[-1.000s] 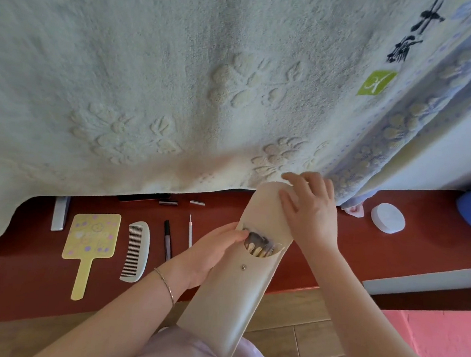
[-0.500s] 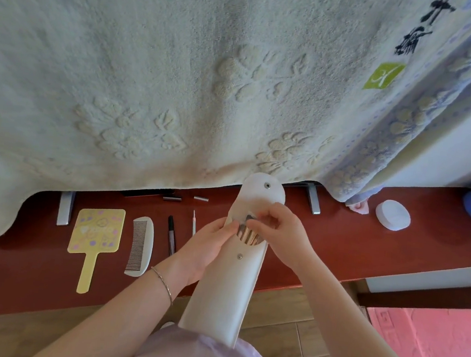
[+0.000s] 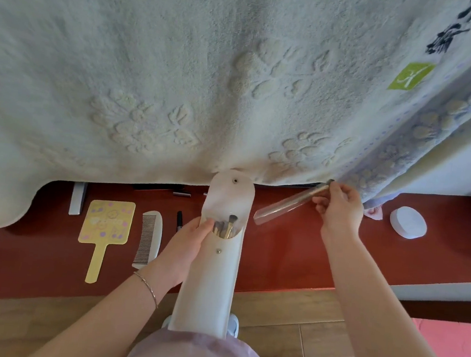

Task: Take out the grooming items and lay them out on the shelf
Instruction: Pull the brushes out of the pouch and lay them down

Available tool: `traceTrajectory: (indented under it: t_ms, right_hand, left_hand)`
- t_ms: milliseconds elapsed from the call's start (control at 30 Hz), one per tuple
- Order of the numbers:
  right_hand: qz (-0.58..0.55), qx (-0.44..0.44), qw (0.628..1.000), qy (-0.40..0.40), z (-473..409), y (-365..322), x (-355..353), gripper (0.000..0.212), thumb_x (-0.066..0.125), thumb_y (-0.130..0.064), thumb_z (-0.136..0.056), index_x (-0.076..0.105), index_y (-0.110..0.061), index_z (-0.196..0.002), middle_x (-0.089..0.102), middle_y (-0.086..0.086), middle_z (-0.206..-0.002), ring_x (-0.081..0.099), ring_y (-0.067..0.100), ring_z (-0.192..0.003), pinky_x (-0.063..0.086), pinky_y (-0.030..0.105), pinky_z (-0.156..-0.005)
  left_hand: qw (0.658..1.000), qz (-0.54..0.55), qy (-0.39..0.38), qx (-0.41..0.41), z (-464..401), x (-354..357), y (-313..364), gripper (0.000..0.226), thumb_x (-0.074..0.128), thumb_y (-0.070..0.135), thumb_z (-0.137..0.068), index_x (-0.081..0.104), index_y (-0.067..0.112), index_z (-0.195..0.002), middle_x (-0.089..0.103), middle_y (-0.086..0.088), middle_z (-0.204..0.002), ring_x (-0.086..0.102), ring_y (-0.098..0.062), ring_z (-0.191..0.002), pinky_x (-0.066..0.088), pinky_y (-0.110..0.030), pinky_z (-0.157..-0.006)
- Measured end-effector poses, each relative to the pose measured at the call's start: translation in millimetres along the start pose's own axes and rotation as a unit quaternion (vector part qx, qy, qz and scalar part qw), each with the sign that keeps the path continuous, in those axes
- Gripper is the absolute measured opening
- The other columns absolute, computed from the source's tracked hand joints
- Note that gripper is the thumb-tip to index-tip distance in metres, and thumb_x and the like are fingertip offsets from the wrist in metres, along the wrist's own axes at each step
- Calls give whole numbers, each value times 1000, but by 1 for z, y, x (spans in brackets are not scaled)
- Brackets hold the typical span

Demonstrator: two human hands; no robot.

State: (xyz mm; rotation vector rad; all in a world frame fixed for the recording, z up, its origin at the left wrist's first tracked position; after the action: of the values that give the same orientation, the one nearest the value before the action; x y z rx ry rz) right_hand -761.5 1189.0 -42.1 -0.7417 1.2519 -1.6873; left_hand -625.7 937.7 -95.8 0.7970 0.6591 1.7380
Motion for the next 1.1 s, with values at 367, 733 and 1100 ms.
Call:
traceTrajectory:
  t_ms: [367,733,1100]
  right_hand:
    - [280,149,946,-64,14,110,-27,16,56,-19,-90,60,-4,-94,69,12,-65,69,23,-57,59,40,-72]
    - [414,-61,901,-118,46,46,-5,18,55,-36,-89,58,-22,-99,60,-8,-84,59,14,-79,40,22,-58]
    - [242,-55,931,-269,71,26,56,5,65,-19,-84,69,-17,-81,56,-9,-55,45,4,-44,39,17,-47]
  left_hand:
    - [999,21,47,7,-5,-5,2,25,45,39,-96,66,26,-101,71,-7,-98,66,-25,-95,51,-48,-89]
    - [1000,8,-3,19,-9,19,8,24,43,35,-97,64,25,-104,71,-6,-101,67,-22,-94,53,-40,-83]
    - [997,-36,-60,38,-5,26,14,27,44,34,-97,63,22,-111,70,-7,-104,65,-25,-99,50,-43,-89]
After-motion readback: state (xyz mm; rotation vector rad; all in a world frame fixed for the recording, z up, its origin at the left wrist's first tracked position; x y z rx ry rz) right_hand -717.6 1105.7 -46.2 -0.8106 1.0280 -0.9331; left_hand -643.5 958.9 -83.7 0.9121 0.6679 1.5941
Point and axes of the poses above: each hand's wrist, its own z-axis away from the middle knuckle, its own x-axis out of the palm, y = z × x, the point moved 6 cm from there along -z, towards the middle knuckle
